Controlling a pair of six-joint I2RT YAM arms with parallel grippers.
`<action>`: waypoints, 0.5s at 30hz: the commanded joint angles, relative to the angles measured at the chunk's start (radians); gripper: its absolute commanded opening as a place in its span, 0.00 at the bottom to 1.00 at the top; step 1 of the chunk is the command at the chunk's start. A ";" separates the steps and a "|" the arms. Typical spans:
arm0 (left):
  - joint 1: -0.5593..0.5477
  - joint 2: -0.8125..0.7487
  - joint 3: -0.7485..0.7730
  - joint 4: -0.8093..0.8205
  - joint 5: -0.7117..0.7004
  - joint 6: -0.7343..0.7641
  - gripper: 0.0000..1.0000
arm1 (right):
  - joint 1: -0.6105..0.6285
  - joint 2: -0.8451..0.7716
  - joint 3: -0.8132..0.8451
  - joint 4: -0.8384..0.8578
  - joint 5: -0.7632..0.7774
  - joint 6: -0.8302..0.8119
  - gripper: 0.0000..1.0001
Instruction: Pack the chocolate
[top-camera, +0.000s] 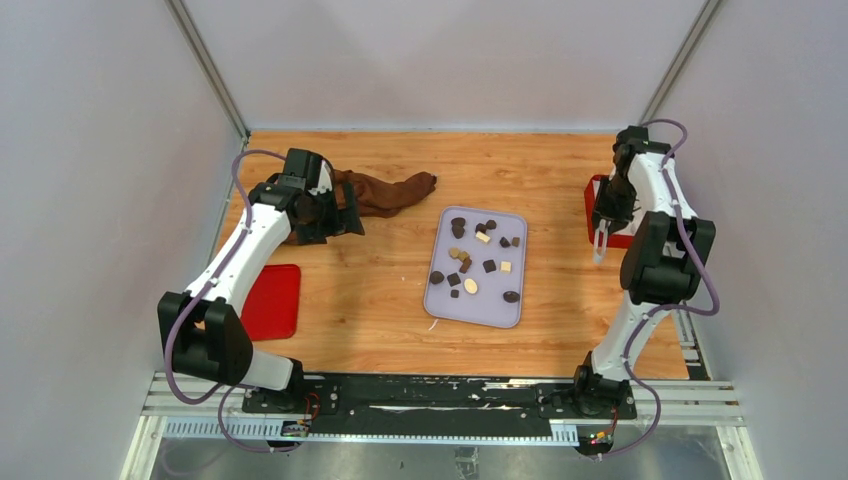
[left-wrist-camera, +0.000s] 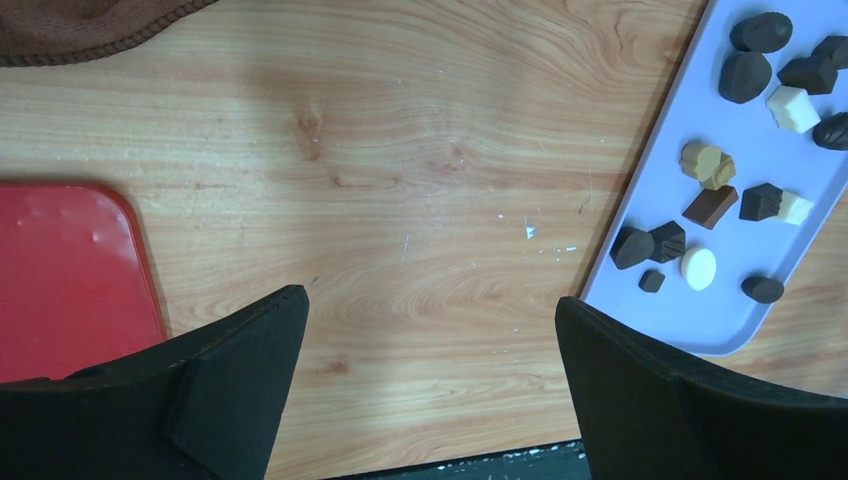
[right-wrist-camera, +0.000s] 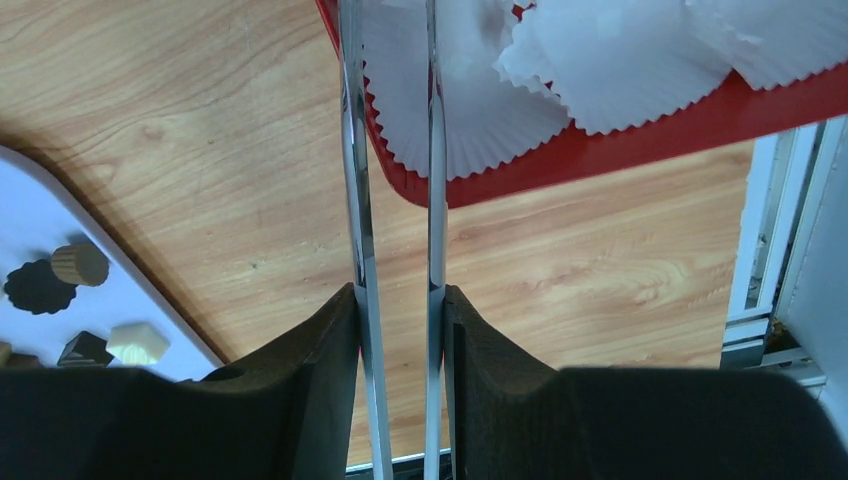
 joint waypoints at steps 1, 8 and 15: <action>0.004 -0.021 -0.008 0.012 0.019 0.021 1.00 | -0.022 0.043 0.049 -0.031 -0.053 -0.046 0.00; 0.004 -0.014 -0.010 0.012 0.018 0.019 1.00 | -0.013 0.079 0.062 -0.102 -0.229 -0.103 0.00; 0.004 0.002 0.000 0.013 0.024 0.011 1.00 | 0.050 0.028 0.032 -0.113 -0.264 -0.130 0.00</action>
